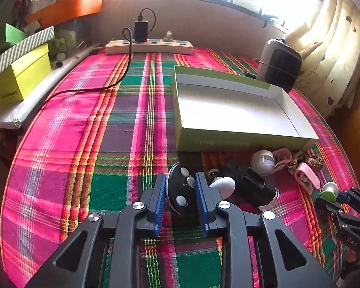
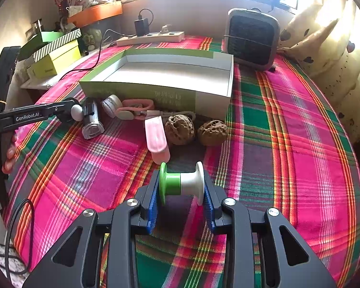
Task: Organize objects
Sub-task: 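Lift the spool with the right gripper over the tray while the left gripper carries the puck there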
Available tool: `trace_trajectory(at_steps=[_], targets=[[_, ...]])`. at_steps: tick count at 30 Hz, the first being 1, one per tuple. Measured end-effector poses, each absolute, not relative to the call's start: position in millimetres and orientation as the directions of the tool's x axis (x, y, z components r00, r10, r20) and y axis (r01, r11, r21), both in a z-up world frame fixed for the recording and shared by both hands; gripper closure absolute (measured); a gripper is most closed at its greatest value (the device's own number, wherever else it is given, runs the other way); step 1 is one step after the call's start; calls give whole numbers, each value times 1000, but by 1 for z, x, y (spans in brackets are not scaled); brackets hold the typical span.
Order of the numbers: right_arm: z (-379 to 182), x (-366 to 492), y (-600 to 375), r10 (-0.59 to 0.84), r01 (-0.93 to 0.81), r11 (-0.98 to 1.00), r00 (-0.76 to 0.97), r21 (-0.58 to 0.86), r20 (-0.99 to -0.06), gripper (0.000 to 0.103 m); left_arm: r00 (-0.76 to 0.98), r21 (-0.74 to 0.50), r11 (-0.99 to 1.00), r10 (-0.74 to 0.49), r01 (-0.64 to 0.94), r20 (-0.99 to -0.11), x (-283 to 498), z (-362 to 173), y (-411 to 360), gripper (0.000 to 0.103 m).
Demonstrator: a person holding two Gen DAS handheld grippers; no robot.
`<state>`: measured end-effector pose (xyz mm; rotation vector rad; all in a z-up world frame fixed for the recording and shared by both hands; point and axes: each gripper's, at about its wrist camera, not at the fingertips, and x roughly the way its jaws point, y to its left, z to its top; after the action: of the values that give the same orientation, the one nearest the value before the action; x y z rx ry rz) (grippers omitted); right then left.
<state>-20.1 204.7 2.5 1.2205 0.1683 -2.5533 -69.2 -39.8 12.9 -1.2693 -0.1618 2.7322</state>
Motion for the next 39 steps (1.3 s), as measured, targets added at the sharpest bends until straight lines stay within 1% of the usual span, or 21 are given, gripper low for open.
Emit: trace_trajectory(at_steps=[13,21,31,39], targets=[[3,-18,201,-217,312,-950,-592,27,-776,70,-641,-143,-987,155,-71,-751,-68,15,-39,81],[10,-18,201,-218,312,-950,-604,24,-767,70,-664,-137,-986,164,-92,-730,-59,29,-40,81],[37,-31,198,-250,331,-943,-636,35,-730,70,-687,-124,-981,193,-149,-701,-71,57,-31,81],[54,-65,188,-269,343,-938,-645,43,-715,70,-693,-130,-973,227,-190,-685,-97,72,-20,81]])
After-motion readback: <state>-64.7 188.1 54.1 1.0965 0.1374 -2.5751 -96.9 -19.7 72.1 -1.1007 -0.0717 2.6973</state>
